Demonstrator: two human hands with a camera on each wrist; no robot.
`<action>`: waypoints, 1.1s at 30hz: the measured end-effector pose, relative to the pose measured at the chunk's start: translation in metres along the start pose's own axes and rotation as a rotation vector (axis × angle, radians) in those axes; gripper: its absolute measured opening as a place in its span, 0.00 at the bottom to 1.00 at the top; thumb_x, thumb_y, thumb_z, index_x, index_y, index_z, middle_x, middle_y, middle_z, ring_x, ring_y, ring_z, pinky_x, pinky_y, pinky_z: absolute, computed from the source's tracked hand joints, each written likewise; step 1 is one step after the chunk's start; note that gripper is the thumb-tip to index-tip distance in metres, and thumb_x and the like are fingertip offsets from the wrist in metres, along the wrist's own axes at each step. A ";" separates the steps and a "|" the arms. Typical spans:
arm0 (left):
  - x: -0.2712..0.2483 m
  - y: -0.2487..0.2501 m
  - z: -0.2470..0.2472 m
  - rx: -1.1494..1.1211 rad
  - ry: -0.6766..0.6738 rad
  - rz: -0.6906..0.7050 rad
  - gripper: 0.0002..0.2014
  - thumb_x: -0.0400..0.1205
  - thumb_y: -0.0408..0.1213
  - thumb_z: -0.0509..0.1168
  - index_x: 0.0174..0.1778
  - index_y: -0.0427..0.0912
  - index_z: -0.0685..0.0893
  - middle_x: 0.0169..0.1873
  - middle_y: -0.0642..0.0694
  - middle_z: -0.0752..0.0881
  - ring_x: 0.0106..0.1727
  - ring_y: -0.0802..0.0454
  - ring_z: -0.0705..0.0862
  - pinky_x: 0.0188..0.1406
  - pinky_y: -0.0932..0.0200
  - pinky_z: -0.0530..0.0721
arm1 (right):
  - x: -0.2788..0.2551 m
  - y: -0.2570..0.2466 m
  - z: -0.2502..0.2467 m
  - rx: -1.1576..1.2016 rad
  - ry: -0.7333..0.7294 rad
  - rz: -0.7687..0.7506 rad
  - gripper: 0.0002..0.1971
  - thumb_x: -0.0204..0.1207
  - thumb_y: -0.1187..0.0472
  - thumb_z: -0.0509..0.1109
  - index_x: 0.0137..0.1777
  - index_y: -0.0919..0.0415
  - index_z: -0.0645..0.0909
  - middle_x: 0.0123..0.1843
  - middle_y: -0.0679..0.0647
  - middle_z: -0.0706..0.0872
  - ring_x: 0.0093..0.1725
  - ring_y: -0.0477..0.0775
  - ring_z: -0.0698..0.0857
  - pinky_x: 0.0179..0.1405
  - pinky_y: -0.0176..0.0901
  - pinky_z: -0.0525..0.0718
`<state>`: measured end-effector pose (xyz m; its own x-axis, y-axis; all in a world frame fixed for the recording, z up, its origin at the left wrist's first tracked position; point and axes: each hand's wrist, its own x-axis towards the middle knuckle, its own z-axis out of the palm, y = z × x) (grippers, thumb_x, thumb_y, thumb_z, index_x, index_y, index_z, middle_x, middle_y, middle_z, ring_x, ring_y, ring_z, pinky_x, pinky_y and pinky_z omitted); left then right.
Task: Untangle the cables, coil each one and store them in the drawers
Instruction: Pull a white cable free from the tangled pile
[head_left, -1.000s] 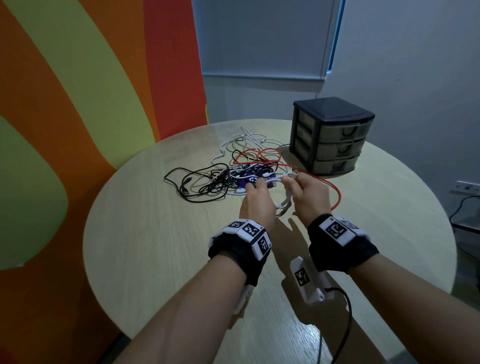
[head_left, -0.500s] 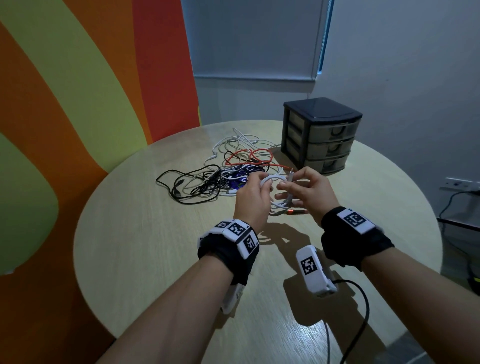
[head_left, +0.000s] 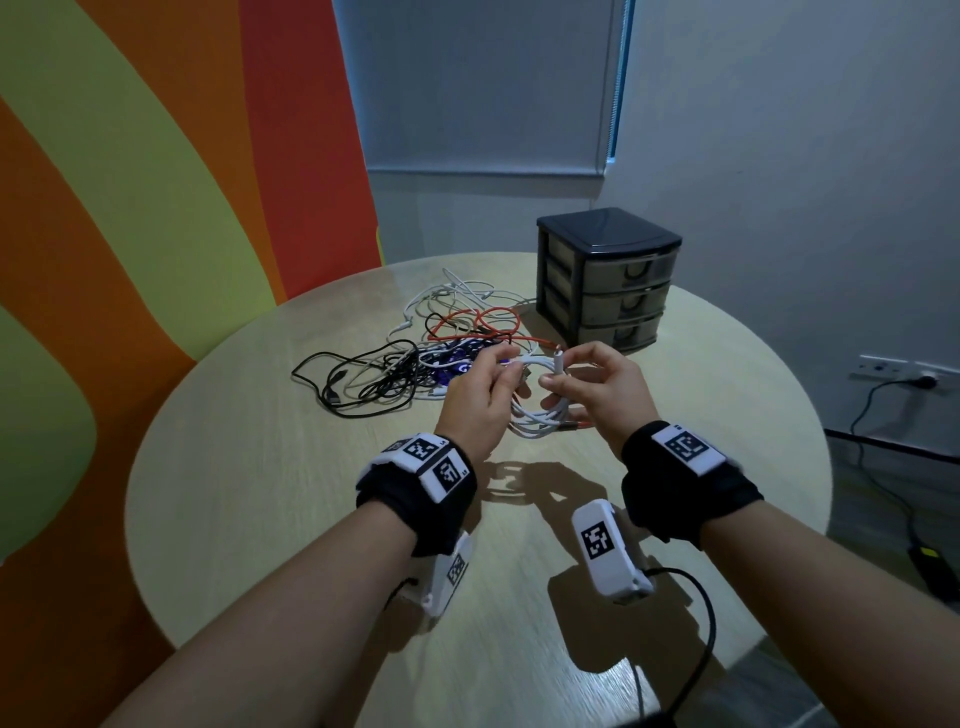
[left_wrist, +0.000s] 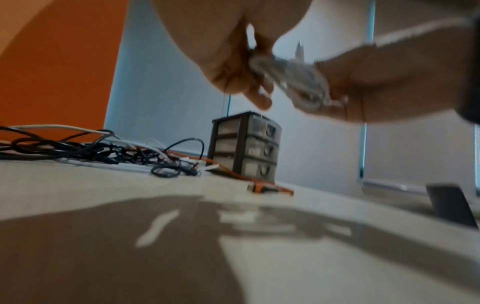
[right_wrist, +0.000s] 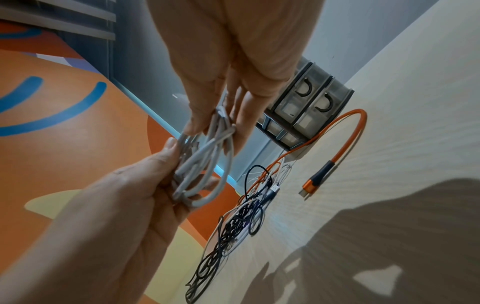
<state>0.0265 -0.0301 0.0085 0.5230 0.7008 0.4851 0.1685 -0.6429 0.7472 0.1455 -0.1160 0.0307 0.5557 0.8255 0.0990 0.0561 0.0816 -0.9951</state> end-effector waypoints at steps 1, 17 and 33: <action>0.001 0.002 -0.001 -0.016 -0.026 -0.036 0.13 0.86 0.39 0.58 0.63 0.40 0.79 0.36 0.53 0.87 0.42 0.60 0.85 0.43 0.70 0.79 | -0.001 0.000 -0.002 -0.006 0.008 -0.007 0.12 0.68 0.72 0.76 0.43 0.61 0.76 0.36 0.58 0.88 0.28 0.53 0.87 0.30 0.47 0.87; 0.002 0.045 0.014 -0.503 -0.151 -0.440 0.13 0.85 0.25 0.57 0.62 0.34 0.81 0.40 0.46 0.86 0.41 0.53 0.84 0.44 0.62 0.82 | -0.022 -0.009 -0.032 0.028 0.150 -0.050 0.14 0.67 0.71 0.77 0.45 0.56 0.77 0.49 0.67 0.88 0.46 0.68 0.88 0.46 0.61 0.87; 0.009 0.055 0.037 -0.605 -0.017 -0.482 0.07 0.82 0.30 0.64 0.53 0.33 0.83 0.43 0.39 0.88 0.41 0.50 0.86 0.49 0.55 0.84 | -0.031 -0.018 -0.053 -0.086 -0.042 -0.017 0.13 0.77 0.74 0.65 0.57 0.59 0.79 0.35 0.55 0.83 0.30 0.50 0.83 0.30 0.33 0.85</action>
<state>0.0716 -0.0704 0.0372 0.5209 0.8527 0.0400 -0.1024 0.0159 0.9946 0.1713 -0.1725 0.0461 0.5187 0.8473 0.1139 0.1371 0.0490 -0.9893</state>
